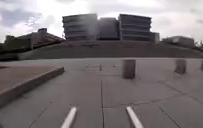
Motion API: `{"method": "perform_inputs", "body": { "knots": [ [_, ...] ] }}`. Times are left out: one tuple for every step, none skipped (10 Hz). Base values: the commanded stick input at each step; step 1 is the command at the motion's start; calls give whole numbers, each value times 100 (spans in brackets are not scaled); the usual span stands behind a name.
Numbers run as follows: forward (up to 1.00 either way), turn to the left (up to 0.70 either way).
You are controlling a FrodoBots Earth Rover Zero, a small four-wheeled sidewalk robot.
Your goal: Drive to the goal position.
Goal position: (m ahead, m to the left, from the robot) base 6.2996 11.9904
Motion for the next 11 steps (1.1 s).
{"method": "perform_inputs", "body": {
  "knots": [
    [100, 0],
    [100, 0],
    [100, 0],
    [100, 0],
    [100, 0],
    [100, 0],
    [100, 0],
    [100, 0],
    [100, 0],
    [100, 0],
    [100, 0]
  ]
}}
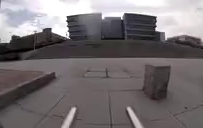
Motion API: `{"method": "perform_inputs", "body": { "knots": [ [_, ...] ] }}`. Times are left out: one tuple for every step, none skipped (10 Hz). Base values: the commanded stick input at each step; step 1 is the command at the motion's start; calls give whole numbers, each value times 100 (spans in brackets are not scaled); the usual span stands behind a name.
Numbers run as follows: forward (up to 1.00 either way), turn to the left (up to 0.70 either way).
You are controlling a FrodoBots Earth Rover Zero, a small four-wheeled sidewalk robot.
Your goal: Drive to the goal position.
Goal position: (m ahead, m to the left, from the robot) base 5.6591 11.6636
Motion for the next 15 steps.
{"method": "perform_inputs", "body": {
  "knots": [
    [100, 0],
    [100, 0],
    [100, 0],
    [100, 0],
    [100, 0],
    [100, 0],
    [100, 0],
    [100, 0],
    [100, 0],
    [100, 0],
    [100, 11],
    [100, 27],
    [100, 27],
    [100, 27],
    [100, 27]
  ]
}}
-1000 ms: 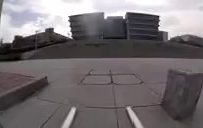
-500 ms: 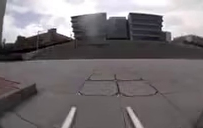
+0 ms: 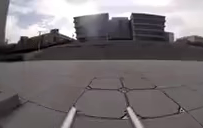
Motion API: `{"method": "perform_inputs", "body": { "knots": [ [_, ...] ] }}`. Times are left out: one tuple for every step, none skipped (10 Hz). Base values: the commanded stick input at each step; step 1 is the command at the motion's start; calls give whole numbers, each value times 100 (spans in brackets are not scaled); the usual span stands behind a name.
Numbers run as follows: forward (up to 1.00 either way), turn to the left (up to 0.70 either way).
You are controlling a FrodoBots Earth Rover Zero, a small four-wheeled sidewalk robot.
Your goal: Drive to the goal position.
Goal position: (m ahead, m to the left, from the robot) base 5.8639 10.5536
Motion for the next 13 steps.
{"method": "perform_inputs", "body": {
  "knots": [
    [100, 27],
    [100, 27],
    [100, 27],
    [100, 27],
    [100, 27],
    [100, 27],
    [100, 27],
    [100, 27],
    [100, 27],
    [100, 27],
    [100, 27],
    [100, 27],
    [100, 27]
  ]
}}
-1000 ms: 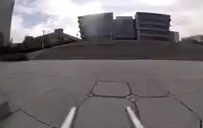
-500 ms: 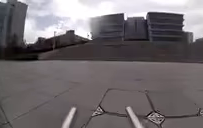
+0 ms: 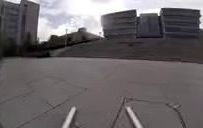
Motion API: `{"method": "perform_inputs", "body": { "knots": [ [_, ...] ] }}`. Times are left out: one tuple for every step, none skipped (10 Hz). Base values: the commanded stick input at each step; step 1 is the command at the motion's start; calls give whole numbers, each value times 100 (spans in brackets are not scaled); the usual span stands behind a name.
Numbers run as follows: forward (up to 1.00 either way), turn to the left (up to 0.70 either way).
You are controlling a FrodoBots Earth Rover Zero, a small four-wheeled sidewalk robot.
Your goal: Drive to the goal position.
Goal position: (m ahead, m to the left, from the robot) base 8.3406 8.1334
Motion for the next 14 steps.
{"method": "perform_inputs", "body": {
  "knots": [
    [100, 27],
    [100, 27],
    [100, 27],
    [100, 27],
    [100, 27],
    [100, 27],
    [100, 27],
    [100, 27],
    [100, 27],
    [100, 27],
    [100, 23],
    [100, 0],
    [100, 0],
    [100, 0]
  ]
}}
